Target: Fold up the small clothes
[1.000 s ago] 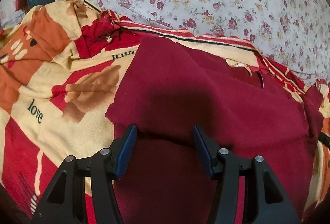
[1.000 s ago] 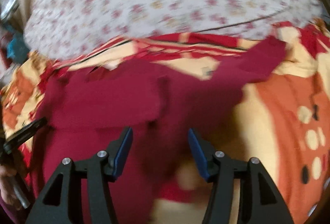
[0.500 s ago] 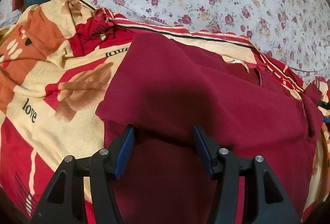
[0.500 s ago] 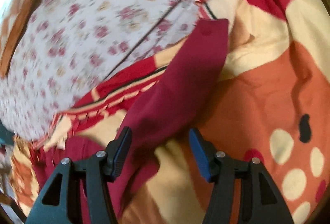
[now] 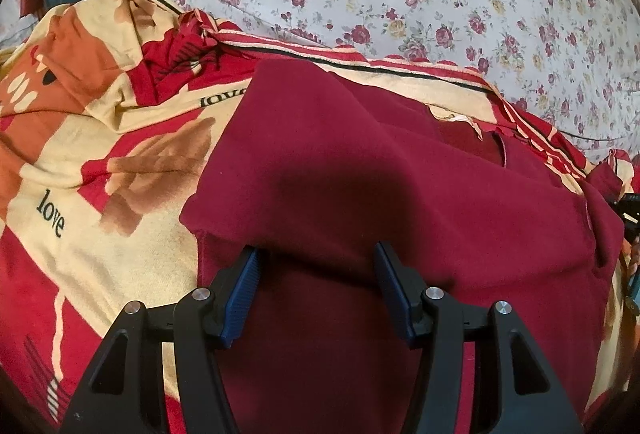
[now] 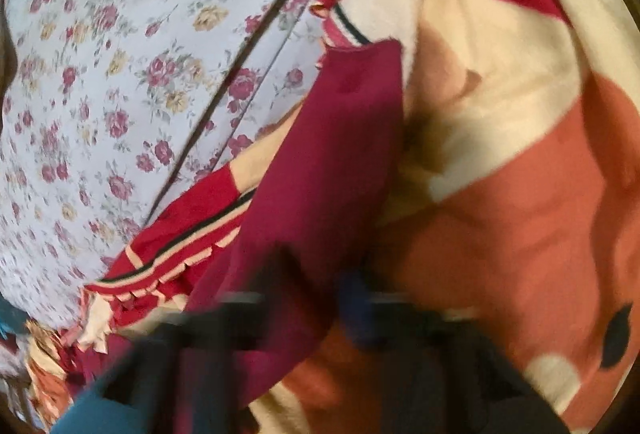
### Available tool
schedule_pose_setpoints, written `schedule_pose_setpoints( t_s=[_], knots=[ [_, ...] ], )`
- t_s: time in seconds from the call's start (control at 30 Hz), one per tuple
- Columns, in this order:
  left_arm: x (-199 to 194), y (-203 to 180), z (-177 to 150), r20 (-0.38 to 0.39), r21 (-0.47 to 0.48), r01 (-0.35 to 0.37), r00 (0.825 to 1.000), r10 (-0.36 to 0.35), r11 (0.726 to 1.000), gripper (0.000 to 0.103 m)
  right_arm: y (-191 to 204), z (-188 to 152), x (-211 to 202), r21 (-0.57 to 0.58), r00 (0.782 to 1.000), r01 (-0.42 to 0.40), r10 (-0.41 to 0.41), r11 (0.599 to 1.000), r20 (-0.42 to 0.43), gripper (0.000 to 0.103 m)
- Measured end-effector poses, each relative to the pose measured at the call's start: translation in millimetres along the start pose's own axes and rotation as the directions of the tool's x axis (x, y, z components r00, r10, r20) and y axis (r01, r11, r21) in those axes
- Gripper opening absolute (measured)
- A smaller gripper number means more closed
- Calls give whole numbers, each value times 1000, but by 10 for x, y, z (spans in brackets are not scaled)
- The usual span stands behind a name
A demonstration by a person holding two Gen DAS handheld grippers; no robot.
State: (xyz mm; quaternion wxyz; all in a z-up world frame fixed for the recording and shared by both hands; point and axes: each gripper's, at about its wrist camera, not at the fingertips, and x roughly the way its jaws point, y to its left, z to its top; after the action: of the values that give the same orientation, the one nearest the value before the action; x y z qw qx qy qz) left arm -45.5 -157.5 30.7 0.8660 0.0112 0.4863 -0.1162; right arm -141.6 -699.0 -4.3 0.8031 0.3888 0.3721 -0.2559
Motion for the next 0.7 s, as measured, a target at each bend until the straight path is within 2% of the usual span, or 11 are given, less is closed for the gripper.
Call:
schedule_pose_setpoints(
  t_s=[0.17,0.3,0.4,0.53,0.63,0.7],
  knots=[
    [-42,33,8,0,-3,3,1000,-3,1000,36,201,-14,-413,-71,993,-104,108,992,48,6],
    [-169,100,37,32,-17,2,1000,-2,1000,36,606,-161,-875,-195,971,-220,233,956,47,6],
    [-302,161,88,64,-38,7,998,-4,999,36,1065,-383,-1188,-294,937,-331,349,897,8,6],
    [-447,235,160,97,-65,11,995,-5,998,36,1773,-934,-1388,-441,892,-437,443,784,-96,6],
    [-519,277,183,113,-75,13,994,-5,997,36,2192,-1423,-1264,-508,862,-500,456,701,-220,6],
    [-520,305,186,111,-79,19,994,-11,997,36,2427,-1831,-1054,-547,857,-514,421,661,-297,6]
  ],
)
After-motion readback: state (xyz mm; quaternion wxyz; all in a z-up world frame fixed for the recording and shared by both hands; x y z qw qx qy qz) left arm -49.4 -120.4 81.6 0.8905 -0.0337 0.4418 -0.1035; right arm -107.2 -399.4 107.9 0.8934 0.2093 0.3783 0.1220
